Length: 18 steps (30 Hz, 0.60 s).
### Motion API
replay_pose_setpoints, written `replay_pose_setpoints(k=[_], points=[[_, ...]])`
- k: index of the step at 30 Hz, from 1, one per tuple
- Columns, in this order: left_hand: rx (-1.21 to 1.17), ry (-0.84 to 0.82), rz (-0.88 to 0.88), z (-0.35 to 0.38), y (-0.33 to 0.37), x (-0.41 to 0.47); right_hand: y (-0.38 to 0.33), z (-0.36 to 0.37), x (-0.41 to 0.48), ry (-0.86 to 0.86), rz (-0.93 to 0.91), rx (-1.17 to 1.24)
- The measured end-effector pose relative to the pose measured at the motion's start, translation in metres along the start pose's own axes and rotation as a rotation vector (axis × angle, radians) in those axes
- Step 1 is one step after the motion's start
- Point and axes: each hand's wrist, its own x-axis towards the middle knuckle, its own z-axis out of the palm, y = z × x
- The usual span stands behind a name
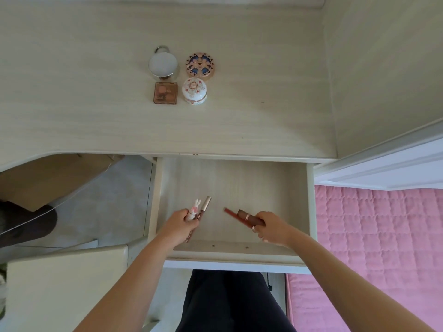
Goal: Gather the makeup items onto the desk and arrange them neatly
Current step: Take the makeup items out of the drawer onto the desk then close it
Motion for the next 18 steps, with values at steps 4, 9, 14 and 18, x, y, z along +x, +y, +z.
replay_pose_setpoints(k=[4,9,14,18], points=[[-0.334,0.026,-0.027,0.004,0.02,-0.021,-0.009,-0.005,-0.025,0.081,-0.043,0.267],[-0.56,0.015,-0.029,0.011,0.051,-0.047,-0.017,-0.006,-0.053,0.176,-0.115,0.36],[-0.69,0.045,-0.017,0.014,0.08,-0.06,-0.028,-0.013,-0.067,0.281,-0.164,0.481],[-0.711,0.062,0.0,0.011,0.104,-0.06,-0.046,-0.025,-0.07,0.347,-0.185,0.644]])
